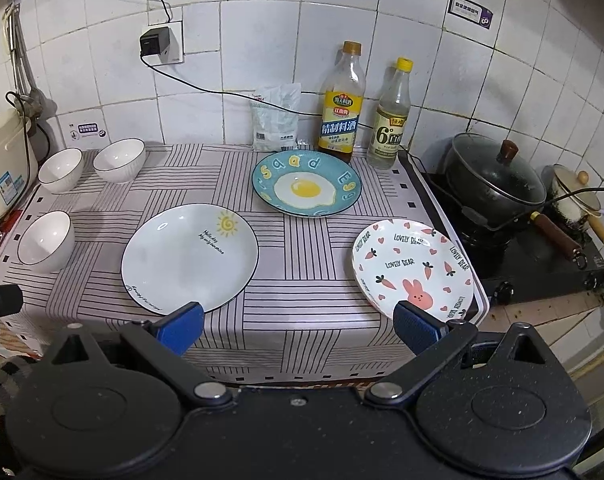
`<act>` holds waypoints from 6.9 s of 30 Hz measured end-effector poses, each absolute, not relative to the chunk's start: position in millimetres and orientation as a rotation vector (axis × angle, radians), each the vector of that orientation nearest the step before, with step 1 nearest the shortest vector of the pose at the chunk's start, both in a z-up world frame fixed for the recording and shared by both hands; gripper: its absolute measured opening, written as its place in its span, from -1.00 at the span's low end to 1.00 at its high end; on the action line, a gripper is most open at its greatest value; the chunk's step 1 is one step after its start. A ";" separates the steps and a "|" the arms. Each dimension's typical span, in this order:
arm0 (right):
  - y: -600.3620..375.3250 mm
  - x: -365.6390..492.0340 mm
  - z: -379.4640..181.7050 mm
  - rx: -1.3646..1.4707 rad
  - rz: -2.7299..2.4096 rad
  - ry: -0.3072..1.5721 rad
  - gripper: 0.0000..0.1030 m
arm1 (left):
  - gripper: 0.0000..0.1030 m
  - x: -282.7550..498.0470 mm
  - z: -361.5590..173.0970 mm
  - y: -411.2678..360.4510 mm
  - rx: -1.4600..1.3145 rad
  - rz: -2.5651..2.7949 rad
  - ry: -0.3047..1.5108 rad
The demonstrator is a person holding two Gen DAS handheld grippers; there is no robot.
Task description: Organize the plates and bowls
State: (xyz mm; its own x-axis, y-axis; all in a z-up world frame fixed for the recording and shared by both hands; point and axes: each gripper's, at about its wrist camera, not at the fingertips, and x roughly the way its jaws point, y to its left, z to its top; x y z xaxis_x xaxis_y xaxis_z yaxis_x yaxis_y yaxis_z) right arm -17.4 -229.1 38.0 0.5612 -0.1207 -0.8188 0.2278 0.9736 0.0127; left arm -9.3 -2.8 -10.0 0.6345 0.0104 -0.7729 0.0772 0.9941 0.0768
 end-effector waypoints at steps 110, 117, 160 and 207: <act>-272.6 190.5 -173.5 0.756 0.200 0.780 -0.62 | -0.70 279.3 -148.4 -8.0 0.080 -0.331 1.096; -260.0 231.5 -190.6 0.700 0.193 0.858 -0.61 | -0.70 311.5 -173.5 -11.4 0.129 -0.306 1.150; -332.4 102.5 -61.9 0.197 0.005 0.623 0.80 | 0.76 186.9 -79.5 -129.4 0.214 -0.360 0.851; -439.0 223.7 -182.1 0.595 -0.133 0.914 0.22 | 0.06 282.7 -182.7 -225.7 -0.174 -0.247 1.175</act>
State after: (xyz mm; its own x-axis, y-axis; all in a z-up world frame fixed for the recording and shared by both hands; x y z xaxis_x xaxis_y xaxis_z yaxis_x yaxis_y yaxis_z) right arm 223.7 -439.0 -182.1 0.6143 0.1376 -0.7769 0.3538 0.8321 0.4271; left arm 282.7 -225.7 -182.7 0.3637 -0.2811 -0.8881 0.1004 0.9597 -0.2626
